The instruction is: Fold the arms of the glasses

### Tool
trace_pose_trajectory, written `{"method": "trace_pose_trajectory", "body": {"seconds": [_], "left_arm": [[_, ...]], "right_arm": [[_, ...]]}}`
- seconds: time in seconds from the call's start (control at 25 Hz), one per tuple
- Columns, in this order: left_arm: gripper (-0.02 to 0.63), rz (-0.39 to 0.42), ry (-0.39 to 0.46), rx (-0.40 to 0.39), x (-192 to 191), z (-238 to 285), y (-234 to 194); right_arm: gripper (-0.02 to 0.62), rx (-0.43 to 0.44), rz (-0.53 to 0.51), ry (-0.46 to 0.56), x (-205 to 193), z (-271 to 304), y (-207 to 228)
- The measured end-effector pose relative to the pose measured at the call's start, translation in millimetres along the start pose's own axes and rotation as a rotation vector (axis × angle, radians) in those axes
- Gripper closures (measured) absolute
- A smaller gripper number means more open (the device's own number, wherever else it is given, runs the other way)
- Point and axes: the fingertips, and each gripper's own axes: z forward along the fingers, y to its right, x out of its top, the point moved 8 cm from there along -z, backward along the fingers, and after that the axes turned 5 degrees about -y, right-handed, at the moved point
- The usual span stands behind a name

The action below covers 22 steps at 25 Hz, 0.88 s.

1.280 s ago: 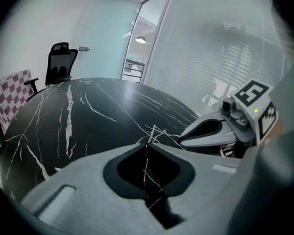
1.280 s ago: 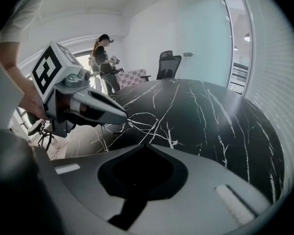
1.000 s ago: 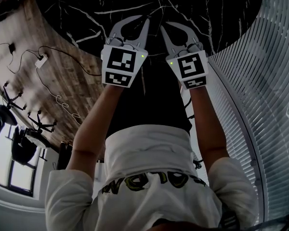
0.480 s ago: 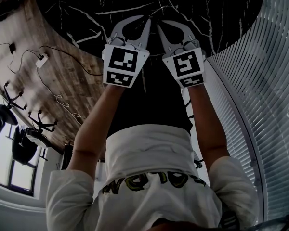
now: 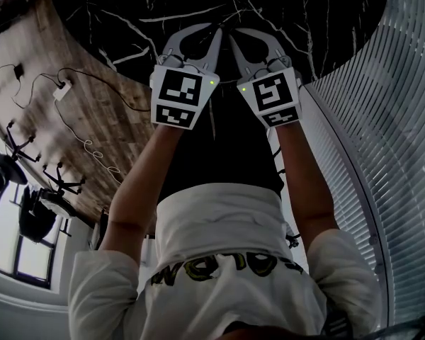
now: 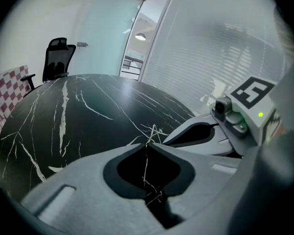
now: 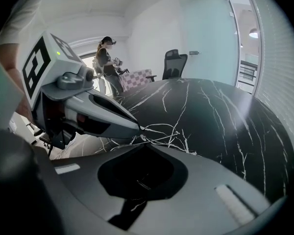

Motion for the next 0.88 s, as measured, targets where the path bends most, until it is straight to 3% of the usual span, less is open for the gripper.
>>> {"method": "trace_pose_trajectory", "body": {"seconds": [0.48,0.72,0.88], "left_arm": [[0.594,0.032,0.001,-0.013,3.4,-4.2,10.9],[0.594,0.052,-0.004,-0.009,1.5,-2.9,12.1],[0.594,0.026,-0.002,0.017,-0.9,-5.2,2.2]], "right_arm": [[0.591,0.021,0.009,-0.07,1.7,-2.7,0.8],[0.553,-0.016,0.0,-0.135,1.9,-0.3,3.5],[0.532,-0.05,0.041,-0.123,-1.9,-11.8,15.8]]}}
